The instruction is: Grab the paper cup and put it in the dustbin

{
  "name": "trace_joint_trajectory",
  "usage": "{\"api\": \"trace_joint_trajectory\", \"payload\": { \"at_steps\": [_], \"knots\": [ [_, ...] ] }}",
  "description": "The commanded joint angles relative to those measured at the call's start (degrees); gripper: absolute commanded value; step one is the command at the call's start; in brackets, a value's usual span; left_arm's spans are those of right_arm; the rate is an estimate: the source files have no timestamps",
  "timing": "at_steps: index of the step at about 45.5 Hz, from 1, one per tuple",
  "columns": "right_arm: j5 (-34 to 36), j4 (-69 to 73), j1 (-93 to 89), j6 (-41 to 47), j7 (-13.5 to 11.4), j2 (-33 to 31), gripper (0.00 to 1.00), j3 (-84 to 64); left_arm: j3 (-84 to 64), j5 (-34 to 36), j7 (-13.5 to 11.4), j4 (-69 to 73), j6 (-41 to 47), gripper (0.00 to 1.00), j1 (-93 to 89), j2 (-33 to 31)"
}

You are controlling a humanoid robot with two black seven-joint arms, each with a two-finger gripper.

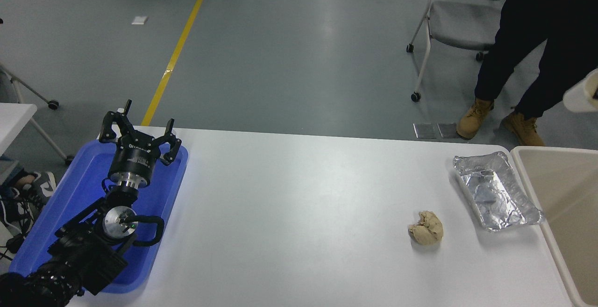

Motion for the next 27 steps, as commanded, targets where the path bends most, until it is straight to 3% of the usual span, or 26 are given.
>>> {"api": "trace_joint_trajectory", "payload": {
  "at_steps": [1, 7, 27],
  "knots": [
    [4.3, -1.9, -10.7, -7.1, -3.0, -1.5, 0.00, 3.7, 0.0, 0.0, 0.0, 0.0, 0.0, 1.00, 0.0, 0.0],
    [7.0, -1.9, -16.6, -12.2, -4.9, -2.1, 0.00, 7.6, 0.0, 0.1, 0.0, 0.0, 0.0, 1.00, 0.0, 0.0],
    [7.3, -2.6, -31.0, -18.4, -4.9, 1.8, 0.00, 20.7, 0.0, 0.0, 0.0, 0.0, 0.0, 1.00, 0.0, 0.0]
  ]
}}
